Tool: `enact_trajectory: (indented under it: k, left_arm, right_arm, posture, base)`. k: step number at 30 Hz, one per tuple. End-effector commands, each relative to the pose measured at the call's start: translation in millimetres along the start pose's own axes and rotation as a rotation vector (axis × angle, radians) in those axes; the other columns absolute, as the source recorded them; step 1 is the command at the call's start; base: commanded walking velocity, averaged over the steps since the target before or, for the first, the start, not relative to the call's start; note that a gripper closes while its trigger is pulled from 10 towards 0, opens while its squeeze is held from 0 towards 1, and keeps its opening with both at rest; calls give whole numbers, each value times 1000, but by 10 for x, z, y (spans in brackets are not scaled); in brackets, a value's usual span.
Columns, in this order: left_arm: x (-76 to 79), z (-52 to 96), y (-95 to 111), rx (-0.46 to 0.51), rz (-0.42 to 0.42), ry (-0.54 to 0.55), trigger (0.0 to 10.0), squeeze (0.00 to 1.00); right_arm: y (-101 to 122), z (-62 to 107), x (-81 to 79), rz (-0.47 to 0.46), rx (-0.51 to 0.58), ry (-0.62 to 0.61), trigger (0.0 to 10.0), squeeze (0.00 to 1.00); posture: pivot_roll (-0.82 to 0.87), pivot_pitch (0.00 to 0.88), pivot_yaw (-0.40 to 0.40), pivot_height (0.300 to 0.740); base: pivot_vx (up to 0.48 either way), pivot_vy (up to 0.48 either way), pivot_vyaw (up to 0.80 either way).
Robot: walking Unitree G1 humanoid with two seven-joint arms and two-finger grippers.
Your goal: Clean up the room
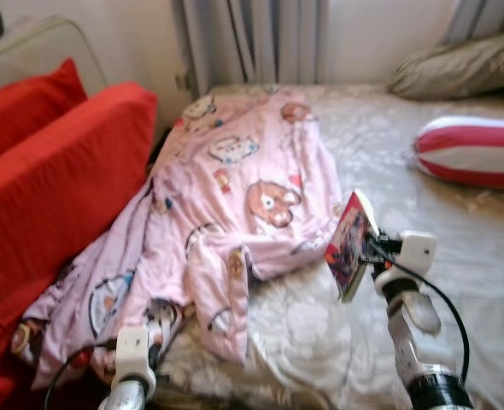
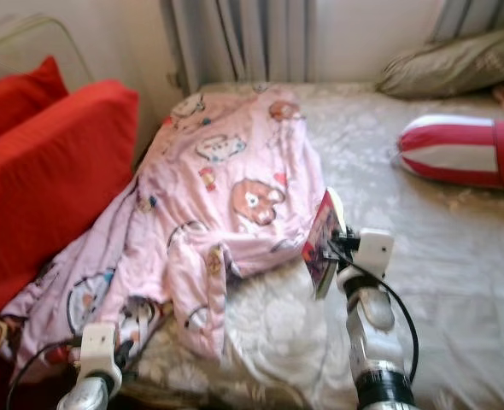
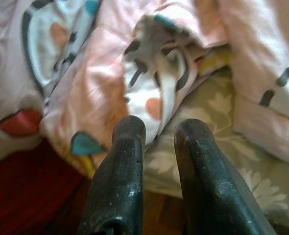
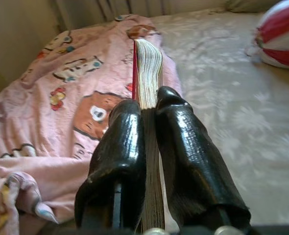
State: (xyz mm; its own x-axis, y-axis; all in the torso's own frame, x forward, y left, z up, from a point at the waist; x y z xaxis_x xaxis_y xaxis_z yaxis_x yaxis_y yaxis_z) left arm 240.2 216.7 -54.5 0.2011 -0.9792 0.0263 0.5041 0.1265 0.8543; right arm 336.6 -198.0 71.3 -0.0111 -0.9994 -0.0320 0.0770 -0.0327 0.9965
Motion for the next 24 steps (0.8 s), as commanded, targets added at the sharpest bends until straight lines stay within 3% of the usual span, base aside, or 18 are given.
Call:
enact_trajectory:
  k: [1, 11, 24]
  left_arm:
    - [-44, 20, -88, -47, -24, 12, 10000, 0]
    - [2, 69, -254, -115, -45, 5, 10000, 0]
    - [74, 64, -261, -117, -35, -16, 10000, 0]
  right_arm:
    - [108, -45, -26, 0, 49, 4, 10000, 0]
    - [76, -22, 13, 8, 40, -4, 10000, 0]
    - [175, -76, 28, 28, 76, -5, 10000, 0]
  posture:
    - [33, 0, 34, 720]
    - [20, 0, 21, 720]
    - [21, 0, 7, 720]
  base:
    - [0, 0, 0]
    - [0, 0, 0]
    - [0, 0, 0]
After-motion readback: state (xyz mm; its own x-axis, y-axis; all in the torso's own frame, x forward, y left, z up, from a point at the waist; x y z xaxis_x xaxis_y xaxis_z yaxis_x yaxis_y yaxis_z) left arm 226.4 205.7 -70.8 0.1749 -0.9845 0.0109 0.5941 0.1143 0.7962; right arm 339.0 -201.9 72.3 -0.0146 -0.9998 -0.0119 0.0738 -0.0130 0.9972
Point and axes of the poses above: a point about 5 cm out from each wrist's last joint towards the gripper, its own z axis pointing back from the gripper into the wrist, its own y axis along the axis of the wrist's last joint, x = y × z, the point moved 2 cm from there along -z, pointing out of the wrist towards the gripper, and after that the axes turned 7 degrees about z, right-handed, at the moved point
